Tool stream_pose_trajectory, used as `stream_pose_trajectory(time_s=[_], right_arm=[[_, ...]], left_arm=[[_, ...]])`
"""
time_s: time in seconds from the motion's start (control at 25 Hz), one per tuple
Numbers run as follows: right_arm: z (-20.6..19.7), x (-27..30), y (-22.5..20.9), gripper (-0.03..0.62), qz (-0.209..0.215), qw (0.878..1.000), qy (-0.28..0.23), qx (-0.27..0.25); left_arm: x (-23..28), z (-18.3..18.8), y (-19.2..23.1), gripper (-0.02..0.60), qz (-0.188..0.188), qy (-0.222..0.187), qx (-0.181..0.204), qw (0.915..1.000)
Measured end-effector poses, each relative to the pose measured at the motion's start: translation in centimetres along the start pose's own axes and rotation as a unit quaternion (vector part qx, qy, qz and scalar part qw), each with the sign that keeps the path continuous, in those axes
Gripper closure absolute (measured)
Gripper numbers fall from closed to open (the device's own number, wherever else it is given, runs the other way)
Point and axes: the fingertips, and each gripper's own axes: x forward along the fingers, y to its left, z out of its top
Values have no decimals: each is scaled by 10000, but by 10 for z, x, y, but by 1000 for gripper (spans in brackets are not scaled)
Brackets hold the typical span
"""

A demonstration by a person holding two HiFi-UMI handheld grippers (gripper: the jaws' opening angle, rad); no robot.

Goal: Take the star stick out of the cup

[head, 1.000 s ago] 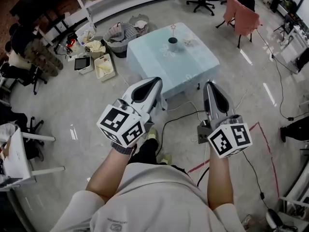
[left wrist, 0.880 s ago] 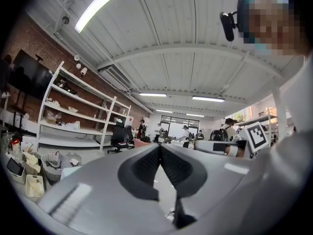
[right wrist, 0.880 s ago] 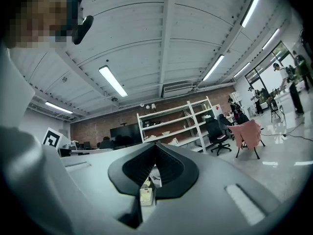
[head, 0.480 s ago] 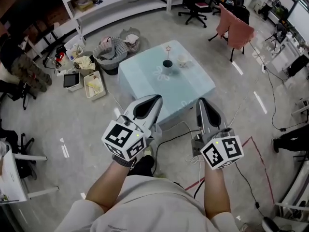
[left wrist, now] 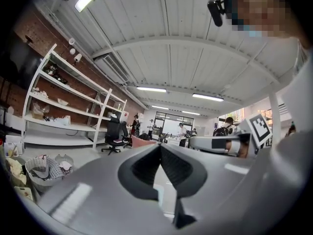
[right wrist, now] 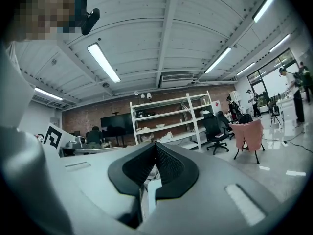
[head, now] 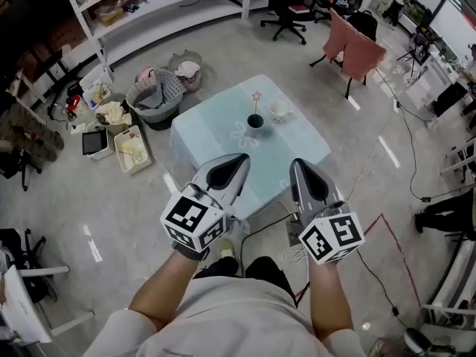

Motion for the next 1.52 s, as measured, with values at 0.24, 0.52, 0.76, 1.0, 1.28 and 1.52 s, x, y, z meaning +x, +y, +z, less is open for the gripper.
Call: stream_pose_trajectory(time_s=[0.24, 0.52, 0.76, 1.0, 1.28, 1.52], right_arm=[[-8, 28, -13, 585, -121, 9998, 140, -102], [-26, 71, -31, 583, -42, 9992, 354, -202], [-52, 119, -65, 583, 143, 9971, 740, -142], [-105, 185, -112, 582, 273, 9923, 1208, -56], [-159, 242, -155, 582, 538, 9838, 1707, 31], [-205, 281, -183, 579, 649, 9764, 2053, 147]], left_arm=[[21, -3, 22, 575, -90, -10, -64, 9999], [48, -12, 50, 575, -47, 10, -91, 9999], [86, -22, 75, 575, 68, 131, -109, 9998], [133, -56, 121, 575, 219, 321, -195, 9991], [186, -100, 167, 575, 571, 659, -323, 9957], [220, -136, 203, 575, 879, 828, -495, 9914]])
